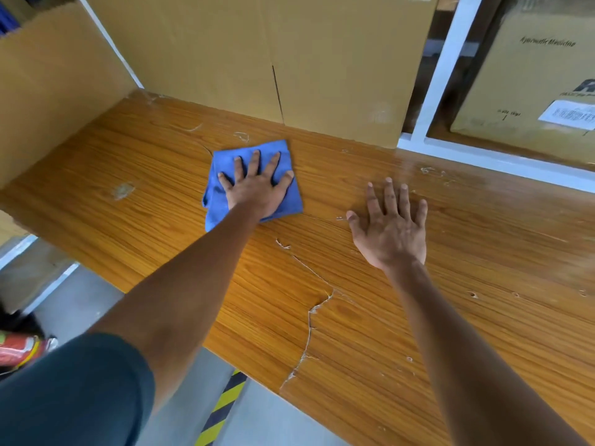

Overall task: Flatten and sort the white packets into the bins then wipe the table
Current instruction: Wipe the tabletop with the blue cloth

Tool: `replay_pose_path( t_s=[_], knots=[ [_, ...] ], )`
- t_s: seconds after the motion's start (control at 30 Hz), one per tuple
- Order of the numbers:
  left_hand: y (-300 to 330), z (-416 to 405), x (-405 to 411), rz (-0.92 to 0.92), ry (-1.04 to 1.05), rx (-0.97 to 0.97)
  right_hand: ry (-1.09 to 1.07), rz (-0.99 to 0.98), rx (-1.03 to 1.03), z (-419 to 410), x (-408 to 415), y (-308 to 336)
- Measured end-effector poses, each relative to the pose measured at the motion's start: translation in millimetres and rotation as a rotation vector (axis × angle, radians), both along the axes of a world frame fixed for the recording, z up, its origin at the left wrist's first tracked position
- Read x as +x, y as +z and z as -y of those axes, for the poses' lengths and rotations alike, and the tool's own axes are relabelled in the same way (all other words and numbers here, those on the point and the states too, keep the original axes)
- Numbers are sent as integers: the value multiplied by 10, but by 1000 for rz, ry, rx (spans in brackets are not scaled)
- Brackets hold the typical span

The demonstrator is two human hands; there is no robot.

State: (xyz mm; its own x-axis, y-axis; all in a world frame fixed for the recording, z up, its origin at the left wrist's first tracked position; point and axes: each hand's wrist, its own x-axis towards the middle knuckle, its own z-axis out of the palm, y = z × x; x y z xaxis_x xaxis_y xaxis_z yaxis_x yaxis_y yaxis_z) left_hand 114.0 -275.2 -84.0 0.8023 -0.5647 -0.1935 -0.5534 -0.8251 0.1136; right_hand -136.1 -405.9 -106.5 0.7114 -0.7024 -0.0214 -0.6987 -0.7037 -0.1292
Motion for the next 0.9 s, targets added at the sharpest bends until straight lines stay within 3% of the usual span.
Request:
replay_pose_path(
  t_s=[0.2, 0.47, 0.57, 0.77, 0.9],
  knots=[
    [-96, -679, -987, 83, -191, 4, -29, -1, 20, -145, 20, 32],
    [11, -59, -17, 38, -161, 8, -26, 22, 3, -401, 12, -23],
    [-7, -193, -151, 33, -198, 22, -44, 22, 8, -500, -9, -35],
    [-92, -1268, -1025, 76, -356, -10, -66, 29, 21, -798, -31, 17],
    [-73, -1132, -707, 103, -354, -46, -87, 31, 15, -904, -6, 15]
  ],
)
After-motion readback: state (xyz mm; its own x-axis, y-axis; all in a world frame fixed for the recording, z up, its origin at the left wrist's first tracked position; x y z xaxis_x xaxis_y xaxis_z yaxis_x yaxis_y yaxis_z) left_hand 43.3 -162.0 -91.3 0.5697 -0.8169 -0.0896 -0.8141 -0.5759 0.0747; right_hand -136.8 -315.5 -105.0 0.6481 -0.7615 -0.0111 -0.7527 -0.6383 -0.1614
